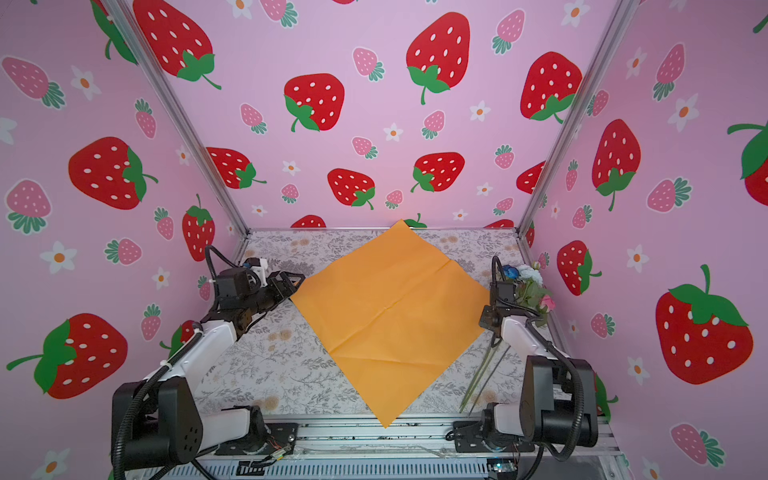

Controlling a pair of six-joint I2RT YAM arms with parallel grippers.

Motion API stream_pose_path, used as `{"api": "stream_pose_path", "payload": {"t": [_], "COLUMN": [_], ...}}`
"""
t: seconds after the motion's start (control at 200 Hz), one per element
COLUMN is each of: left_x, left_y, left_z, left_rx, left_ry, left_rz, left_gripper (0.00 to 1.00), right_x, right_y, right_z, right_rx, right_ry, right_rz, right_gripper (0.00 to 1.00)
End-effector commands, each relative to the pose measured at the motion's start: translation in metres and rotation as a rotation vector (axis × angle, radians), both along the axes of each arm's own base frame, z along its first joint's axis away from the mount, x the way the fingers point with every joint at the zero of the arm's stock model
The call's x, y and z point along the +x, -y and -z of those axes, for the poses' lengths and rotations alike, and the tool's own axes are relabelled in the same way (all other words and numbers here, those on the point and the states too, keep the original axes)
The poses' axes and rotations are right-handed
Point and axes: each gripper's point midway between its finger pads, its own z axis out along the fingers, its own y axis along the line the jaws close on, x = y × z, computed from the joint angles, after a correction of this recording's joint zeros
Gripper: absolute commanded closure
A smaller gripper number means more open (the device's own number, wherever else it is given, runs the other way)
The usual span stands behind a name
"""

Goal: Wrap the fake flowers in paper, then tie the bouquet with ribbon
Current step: 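Grasp the blue rose stem with the right gripper and lift it, then carry the blue rose over the paper and lay it down along the center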

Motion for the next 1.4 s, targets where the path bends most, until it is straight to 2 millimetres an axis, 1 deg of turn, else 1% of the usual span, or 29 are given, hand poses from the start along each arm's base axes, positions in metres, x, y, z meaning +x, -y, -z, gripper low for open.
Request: {"api": "stream_pose_path", "payload": {"t": [0.0,0.12,0.215,0.365,0.445,0.475,0.525,0.58,0.665,0.705,0.725,0.765,0.875,0.94,0.965,1.04,1.05,1.116,1.261,1.396], "left_x": [-0.004,-0.012,-0.019,-0.028,-0.031,-0.032,-0.034,-0.035,-0.038,-0.040,-0.040,-0.042,-0.048,-0.051,-0.052,-0.054,-0.055,-0.057,-0.058,-0.056], "left_y": [-0.003,-0.007,-0.009,-0.011,-0.010,-0.009,-0.008,-0.007,-0.006,-0.006,-0.006,-0.006,-0.006,-0.005,-0.004,-0.002,-0.002,0.000,0.000,0.001], "left_z": [-0.012,-0.015,-0.016,-0.010,-0.007,-0.005,-0.004,-0.002,0.003,0.005,0.006,0.009,0.020,0.025,0.027,0.032,0.033,0.036,0.040,0.042], "left_rx": [-0.009,0.006,0.002,-0.013,-0.027,-0.030,-0.034,-0.036,-0.036,-0.033,-0.034,-0.032,-0.027,-0.030,-0.032,-0.037,-0.037,-0.038,-0.035,-0.027], "left_ry": [0.008,0.008,0.019,0.026,0.020,0.016,0.010,-0.001,-0.018,-0.025,-0.027,-0.036,-0.067,-0.081,-0.088,-0.099,-0.102,-0.110,-0.121,-0.126], "left_rz": [-0.040,-0.069,-0.092,-0.125,-0.130,-0.126,-0.120,-0.116,-0.112,-0.109,-0.109,-0.109,-0.112,-0.110,-0.110,-0.102,-0.103,-0.098,-0.095,-0.091], "left_gripper": [0.01,0.01,0.01,0.01,0.01,0.01,0.01,0.01,0.01,0.01,0.01,0.01,0.01,0.01,0.01,0.01,0.01,0.01,0.01,0.01], "right_x": [0.002,0.004,0.009,0.022,0.031,0.032,0.043,0.052,0.069,0.077,0.081,0.090,0.112,0.125,0.128,0.142,0.143,0.153,0.170,0.181], "right_y": [-0.009,-0.026,-0.049,-0.108,-0.144,-0.157,-0.179,-0.198,-0.221,-0.230,-0.234,-0.243,-0.263,-0.273,-0.276,-0.288,-0.289,-0.297,-0.316,-0.338], "right_z": [-0.035,-0.063,-0.083,-0.108,-0.116,-0.116,-0.120,-0.115,-0.107,-0.104,-0.099,-0.097,-0.081,-0.072,-0.065,-0.056,-0.058,-0.048,-0.032,-0.018], "right_rx": [0.022,0.086,0.166,0.292,0.333,0.348,0.377,0.396,0.411,0.417,0.416,0.421,0.424,0.421,0.421,0.436,0.439,0.451,0.492,0.518], "right_ry": [0.060,0.127,0.182,0.235,0.253,0.245,0.269,0.262,0.251,0.252,0.242,0.243,0.218,0.209,0.197,0.184,0.188,0.174,0.154,0.136], "right_rz": [-0.060,-0.120,-0.185,-0.332,-0.399,-0.417,-0.452,-0.476,-0.494,-0.498,-0.500,-0.509,-0.521,-0.521,-0.519,-0.526,-0.528,-0.525,-0.530,-0.554], "right_gripper": [1.00,1.00,1.00,1.00,1.00,1.00,1.00,1.00,1.00,1.00,1.00,1.00,1.00,1.00,1.00,1.00,1.00,1.00,1.00,1.00]}}
